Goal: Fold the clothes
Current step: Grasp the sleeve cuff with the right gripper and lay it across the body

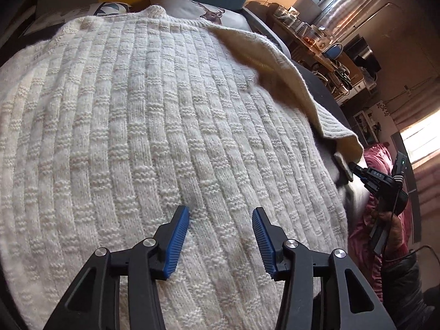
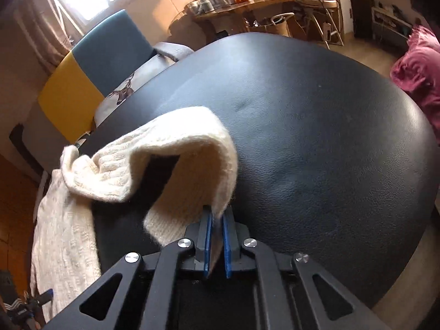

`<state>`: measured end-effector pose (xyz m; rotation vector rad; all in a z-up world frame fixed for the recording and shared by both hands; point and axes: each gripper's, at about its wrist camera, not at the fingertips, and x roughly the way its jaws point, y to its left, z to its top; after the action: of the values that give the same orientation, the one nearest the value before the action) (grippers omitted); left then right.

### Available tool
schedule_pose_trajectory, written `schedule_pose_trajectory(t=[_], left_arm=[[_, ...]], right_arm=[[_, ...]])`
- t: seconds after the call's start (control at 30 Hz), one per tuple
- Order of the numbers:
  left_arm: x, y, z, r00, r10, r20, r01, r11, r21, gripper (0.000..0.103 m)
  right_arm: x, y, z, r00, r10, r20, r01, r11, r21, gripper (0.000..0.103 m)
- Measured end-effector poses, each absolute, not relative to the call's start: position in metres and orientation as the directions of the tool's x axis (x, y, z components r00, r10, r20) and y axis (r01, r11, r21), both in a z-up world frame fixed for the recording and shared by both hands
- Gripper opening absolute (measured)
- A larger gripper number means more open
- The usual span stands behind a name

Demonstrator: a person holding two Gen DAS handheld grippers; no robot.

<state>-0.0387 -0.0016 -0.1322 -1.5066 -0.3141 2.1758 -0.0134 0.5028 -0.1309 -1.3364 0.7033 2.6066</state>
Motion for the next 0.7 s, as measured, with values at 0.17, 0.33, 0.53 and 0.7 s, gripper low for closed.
schedule_pose_trajectory(t=[0.17, 0.33, 0.53, 0.7], left_arm=[[-0.041, -0.002, -0.130, -0.273, 0.507, -0.817, -0.259, -0.857, -0.445, 0.049], [-0.045, -0.003, -0.125, -0.261, 0.511, -0.819, -0.269, -0.854, -0.446, 0.050], [-0.061, 0.018, -0.097, -0.324, 0.497, -0.805, -0.359, -0.852, -0.381, 0.050], [-0.087, 0.059, -0.077, -0.324, 0.523, -0.788, -0.446, -0.819, -0.361, 0.055]], right_arm=[[0.008, 0.492, -0.059, -0.677, -0.081, -0.731, -0.203, -0.935, 0.291, 0.006], [0.000, 0.526, -0.020, -0.635, 0.113, -0.765, -0.271, -0.959, 0.084, 0.006], [-0.023, 0.566, -0.049, -0.648, -0.060, -0.760, -0.289, -0.903, 0.317, 0.012], [0.021, 0.582, -0.068, -0.751, -0.249, -0.612, -0.278, -0.721, 0.635, 0.029]])
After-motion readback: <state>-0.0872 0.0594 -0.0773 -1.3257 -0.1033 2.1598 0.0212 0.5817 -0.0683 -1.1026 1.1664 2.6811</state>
